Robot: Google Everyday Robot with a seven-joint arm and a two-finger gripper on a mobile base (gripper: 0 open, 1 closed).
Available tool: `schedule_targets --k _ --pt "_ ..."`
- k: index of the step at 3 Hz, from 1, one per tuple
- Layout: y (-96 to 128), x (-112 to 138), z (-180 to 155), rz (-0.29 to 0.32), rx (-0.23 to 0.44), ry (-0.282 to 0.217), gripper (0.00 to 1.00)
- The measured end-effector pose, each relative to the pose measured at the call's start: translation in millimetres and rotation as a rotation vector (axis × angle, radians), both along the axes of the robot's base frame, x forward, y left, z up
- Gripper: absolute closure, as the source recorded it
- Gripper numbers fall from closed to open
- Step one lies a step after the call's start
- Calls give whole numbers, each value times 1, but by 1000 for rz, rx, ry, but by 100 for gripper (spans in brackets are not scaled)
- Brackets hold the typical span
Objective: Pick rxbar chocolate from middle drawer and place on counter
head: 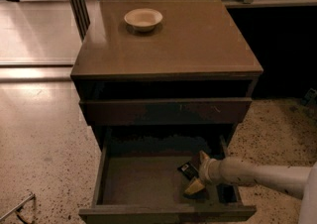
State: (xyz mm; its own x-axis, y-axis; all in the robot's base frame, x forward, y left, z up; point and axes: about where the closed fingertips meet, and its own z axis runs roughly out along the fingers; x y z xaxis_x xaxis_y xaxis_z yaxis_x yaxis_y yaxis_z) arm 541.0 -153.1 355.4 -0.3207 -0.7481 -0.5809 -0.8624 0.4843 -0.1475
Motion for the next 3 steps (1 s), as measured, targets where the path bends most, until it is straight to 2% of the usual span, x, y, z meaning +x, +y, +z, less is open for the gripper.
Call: schedule_targets --k 1,2,3 --pt "-2 0 -8 -13 -9 22 16" --pt "-2 -1 -8 -29 -12 55 40" --pt "-2 -1 -4 -36 -11 71 47"
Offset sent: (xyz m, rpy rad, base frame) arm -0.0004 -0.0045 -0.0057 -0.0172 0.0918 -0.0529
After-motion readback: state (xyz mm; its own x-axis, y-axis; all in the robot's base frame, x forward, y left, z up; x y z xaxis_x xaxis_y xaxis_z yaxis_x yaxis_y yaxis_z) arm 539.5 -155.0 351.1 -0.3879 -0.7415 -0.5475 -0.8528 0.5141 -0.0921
